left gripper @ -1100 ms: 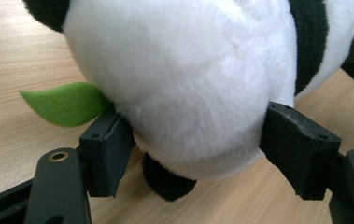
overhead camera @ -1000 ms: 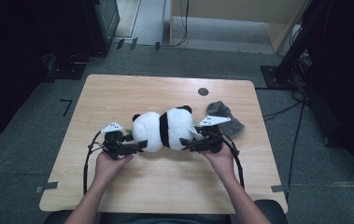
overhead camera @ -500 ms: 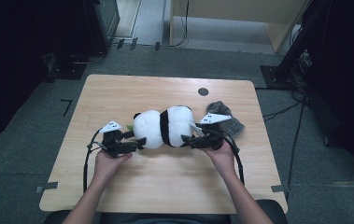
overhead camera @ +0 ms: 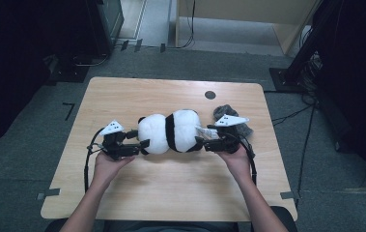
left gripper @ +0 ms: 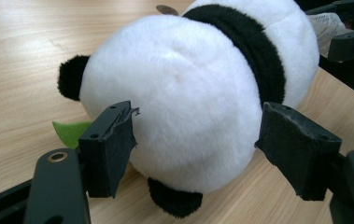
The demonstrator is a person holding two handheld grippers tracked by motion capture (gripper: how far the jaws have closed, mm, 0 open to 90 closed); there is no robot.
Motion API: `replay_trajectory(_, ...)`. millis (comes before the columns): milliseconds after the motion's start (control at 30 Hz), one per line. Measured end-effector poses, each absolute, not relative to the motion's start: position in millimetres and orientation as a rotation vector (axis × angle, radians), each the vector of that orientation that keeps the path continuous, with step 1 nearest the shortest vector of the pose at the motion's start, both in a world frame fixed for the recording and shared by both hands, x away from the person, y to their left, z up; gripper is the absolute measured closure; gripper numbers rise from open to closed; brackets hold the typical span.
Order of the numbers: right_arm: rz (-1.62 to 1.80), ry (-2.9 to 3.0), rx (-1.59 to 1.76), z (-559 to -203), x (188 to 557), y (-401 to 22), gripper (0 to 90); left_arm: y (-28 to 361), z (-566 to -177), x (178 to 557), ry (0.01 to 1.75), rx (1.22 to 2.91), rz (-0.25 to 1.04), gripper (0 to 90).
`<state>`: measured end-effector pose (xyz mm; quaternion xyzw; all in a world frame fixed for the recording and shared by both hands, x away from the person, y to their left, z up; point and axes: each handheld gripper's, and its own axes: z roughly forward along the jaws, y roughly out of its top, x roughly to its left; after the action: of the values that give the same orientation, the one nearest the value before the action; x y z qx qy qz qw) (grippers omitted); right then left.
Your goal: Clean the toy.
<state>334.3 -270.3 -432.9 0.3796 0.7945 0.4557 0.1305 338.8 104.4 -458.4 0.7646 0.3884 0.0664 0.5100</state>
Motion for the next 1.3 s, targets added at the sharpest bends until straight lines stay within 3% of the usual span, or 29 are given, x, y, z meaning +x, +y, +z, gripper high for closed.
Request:
replay_trajectory(300, 1.306, 2.247, 1.103, -422.6, 339.4, -281.7, 31.1, 102.3, -446.5, 351.0, 0.944, 1.868, 0.210, 25.5)
replay_trajectory(867, 1.222, 2.109, 1.216, -430.0, 367.6, -324.0, 33.8, 100.7, -454.8, 359.1, 0.925, 1.885, 0.191, 25.3)
replay_trajectory(1300, 1.171, 1.956, 1.274, -458.0, 377.3, -347.7, 38.6, 102.3, -459.5, 359.5, 0.937, 1.877, 0.192, 25.4)
